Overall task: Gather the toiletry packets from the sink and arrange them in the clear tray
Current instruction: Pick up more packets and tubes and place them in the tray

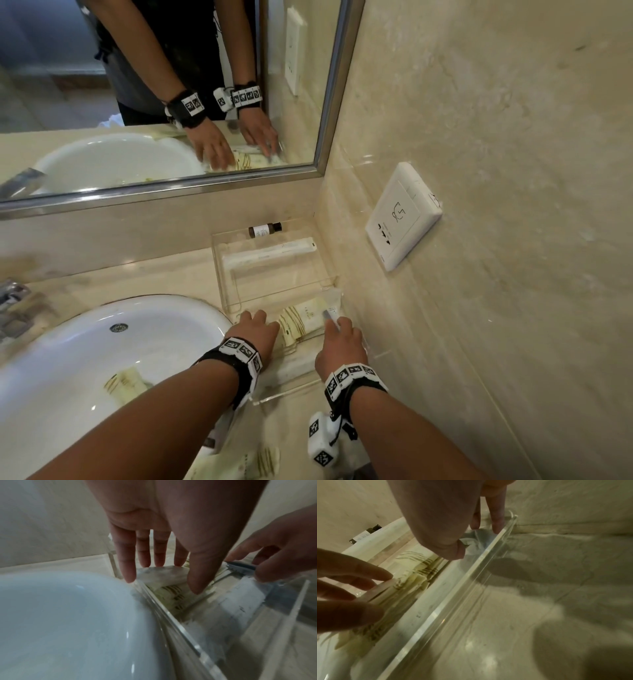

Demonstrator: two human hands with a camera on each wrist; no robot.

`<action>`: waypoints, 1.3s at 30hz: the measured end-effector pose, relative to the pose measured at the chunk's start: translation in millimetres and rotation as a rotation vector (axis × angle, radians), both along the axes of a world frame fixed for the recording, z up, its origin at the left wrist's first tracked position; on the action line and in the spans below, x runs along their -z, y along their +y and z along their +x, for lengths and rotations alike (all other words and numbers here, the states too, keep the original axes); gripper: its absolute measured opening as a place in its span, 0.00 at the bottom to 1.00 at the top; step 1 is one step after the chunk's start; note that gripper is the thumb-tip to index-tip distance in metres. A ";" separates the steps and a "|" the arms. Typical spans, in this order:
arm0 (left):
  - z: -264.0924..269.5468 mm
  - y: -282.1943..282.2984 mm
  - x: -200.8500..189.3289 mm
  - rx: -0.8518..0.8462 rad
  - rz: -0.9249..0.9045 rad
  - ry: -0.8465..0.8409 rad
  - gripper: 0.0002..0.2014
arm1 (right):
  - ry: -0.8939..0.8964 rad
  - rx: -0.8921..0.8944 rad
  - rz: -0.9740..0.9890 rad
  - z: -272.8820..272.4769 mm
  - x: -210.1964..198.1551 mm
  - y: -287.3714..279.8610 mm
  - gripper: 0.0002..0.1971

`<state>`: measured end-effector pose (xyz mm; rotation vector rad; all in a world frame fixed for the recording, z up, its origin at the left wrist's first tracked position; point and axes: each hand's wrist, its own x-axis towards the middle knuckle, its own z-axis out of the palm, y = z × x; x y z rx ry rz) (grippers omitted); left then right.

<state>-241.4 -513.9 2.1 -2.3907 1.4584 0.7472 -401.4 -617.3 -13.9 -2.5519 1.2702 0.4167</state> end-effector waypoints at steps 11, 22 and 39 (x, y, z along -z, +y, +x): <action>-0.6 -4.0 6.0 0.018 -0.040 -0.015 0.20 | -0.013 -0.033 0.032 -12.2 14.4 -5.5 0.38; -5.1 -13.5 14.0 -0.011 -0.073 -0.047 0.19 | -0.072 -0.114 0.086 -18.5 14.4 0.6 0.32; 0.6 4.5 9.3 0.014 -0.165 -0.043 0.27 | -0.088 -0.142 0.126 -29.1 6.0 -1.7 0.24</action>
